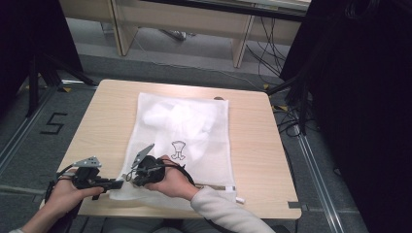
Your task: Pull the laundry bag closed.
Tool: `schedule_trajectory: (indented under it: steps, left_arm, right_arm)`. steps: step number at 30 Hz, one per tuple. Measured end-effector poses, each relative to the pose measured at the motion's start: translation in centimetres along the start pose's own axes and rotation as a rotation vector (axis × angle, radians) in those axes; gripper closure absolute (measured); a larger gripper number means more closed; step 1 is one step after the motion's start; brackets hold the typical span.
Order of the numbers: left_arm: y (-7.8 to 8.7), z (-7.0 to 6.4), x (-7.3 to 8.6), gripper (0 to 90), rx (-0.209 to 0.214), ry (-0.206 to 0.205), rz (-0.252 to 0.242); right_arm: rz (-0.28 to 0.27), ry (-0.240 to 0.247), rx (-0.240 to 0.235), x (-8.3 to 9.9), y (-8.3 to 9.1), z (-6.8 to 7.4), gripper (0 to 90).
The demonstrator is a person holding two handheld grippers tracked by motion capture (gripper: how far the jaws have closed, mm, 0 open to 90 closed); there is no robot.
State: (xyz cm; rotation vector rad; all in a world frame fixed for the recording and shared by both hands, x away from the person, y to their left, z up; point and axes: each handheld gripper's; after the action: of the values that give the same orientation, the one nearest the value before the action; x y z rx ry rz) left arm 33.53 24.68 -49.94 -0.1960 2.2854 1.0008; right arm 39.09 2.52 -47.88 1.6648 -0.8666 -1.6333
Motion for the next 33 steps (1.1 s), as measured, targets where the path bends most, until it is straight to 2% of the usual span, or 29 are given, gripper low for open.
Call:
schedule_trajectory:
  steps: [4, 5, 7, 9, 16, 17, 19, 21, 25, 26, 30, 33]
  left_arm:
    - [0.0, 0.0, 0.0, 85.0, 0.0, 0.0, -0.003]
    - [0.1, 0.0, 0.0, 85.1, -0.002, -0.005, 0.02]
    - [0.0, 0.0, 0.0, 85.1, -0.001, -0.003, 0.018]
    - [0.0, 0.0, 0.0, 85.1, -0.006, -0.001, 0.019]
    - [0.0, 0.0, 0.0, 85.1, -0.01, -0.002, 0.017]
    - [-0.1, 0.0, 0.1, 85.1, -0.006, 0.001, -0.001]
    - [0.0, 0.1, 0.1, 85.2, -0.017, 0.0, 0.009]
    - [0.0, 0.2, 0.1, 85.2, -0.008, 0.002, 0.013]
    - [0.0, 0.2, 0.1, 85.2, -0.01, 0.002, 0.014]
    - [-0.1, 0.1, 0.2, 85.2, -0.011, 0.005, -0.005]
    - [-0.1, 0.2, 0.2, 85.2, -0.01, 0.005, -0.001]
    - [0.0, 0.3, 0.1, 85.1, -0.001, -0.001, 0.02]
  right_arm:
    - [0.001, 0.0, 0.001, 0.0, 0.0, 0.0, 82.3]
    - [0.001, 0.001, -0.003, 0.0, 0.0, 0.0, 82.3]
    - [0.003, -0.002, -0.004, 0.0, 0.0, 0.0, 82.3]
    - [0.019, 0.013, -0.005, 0.1, 0.0, 0.0, 82.3]
    - [0.02, -0.009, -0.008, 0.5, 0.0, 0.1, 82.3]
    - [0.018, -0.007, -0.014, 0.6, 0.0, 0.1, 82.3]
    - [0.022, -0.008, -0.01, 0.8, 0.1, 0.1, 82.3]
    - [0.027, -0.022, -0.017, 0.9, 0.1, 0.1, 82.3]
    - [0.027, -0.016, -0.016, 0.9, 0.1, 0.0, 82.3]
    - [0.028, -0.014, -0.016, 0.9, 0.1, 0.0, 82.3]
    - [0.035, -0.026, -0.021, 1.0, 0.1, 0.1, 82.3]
    - [0.042, -0.034, -0.015, 1.2, 0.2, 0.0, 82.3]
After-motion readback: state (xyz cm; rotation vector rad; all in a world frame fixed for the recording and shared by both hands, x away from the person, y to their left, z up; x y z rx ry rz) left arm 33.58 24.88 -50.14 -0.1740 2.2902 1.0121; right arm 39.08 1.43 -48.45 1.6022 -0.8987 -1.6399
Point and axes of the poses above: each handheld gripper's, and its own axes: y roughly backward along the jaws, x roughly out of its underside, z roughly to its left, and after that the axes turned 12 degrees about y, right-handed
